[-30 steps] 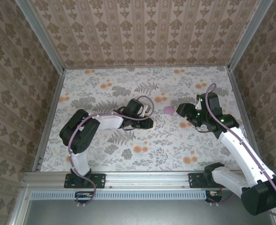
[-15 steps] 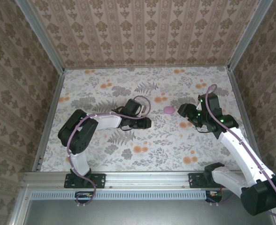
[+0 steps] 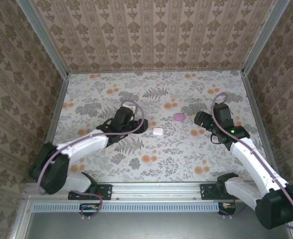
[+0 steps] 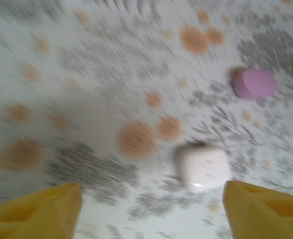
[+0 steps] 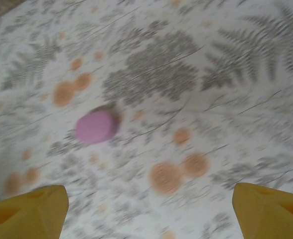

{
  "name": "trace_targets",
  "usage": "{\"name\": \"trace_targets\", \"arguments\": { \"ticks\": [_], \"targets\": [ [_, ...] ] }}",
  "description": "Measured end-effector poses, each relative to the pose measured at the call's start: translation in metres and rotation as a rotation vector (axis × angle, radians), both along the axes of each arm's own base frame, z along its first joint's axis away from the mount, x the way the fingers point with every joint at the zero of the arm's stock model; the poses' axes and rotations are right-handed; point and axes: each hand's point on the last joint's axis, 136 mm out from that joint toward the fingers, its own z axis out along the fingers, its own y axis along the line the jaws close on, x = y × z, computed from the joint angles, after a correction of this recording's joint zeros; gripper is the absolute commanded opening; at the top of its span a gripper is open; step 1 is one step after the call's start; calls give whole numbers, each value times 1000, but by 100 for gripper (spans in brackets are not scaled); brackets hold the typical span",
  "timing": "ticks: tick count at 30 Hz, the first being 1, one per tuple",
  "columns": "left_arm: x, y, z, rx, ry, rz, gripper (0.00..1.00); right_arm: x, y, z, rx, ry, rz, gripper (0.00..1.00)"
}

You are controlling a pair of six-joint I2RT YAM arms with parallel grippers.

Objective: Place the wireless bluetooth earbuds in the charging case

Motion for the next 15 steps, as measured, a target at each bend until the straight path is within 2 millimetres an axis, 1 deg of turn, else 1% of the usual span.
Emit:
{"name": "trace_targets", "arguments": {
  "ticks": [1, 2, 4, 6, 7, 10, 12, 15],
  "targets": [
    [4, 15, 10, 21, -62, 36, 96, 3, -7, -6, -60, -21, 0, 89],
    [7, 27, 15, 34, -100, 72, 97, 5, -13, -11, -109, -39, -1, 89],
    [16, 60, 22, 82, -168, 157, 98, 13, -24, -27, -231, -71, 11, 90],
    [24, 97, 21, 133, -197, 248, 98, 23, -32, -47, -330, -70, 31, 90],
    [29, 116, 19, 165, -204, 295, 98, 27, -34, -59, -371, -52, 43, 92],
    [37, 169, 14, 266, -237, 403, 99, 43, -36, -88, -461, 16, 101, 92],
    [40, 192, 12, 323, -265, 440, 100, 57, -35, -94, -500, 4, 133, 92],
    [45, 225, 6, 390, -274, 494, 100, 78, -33, -91, -482, -68, 159, 91]
  ]
}}
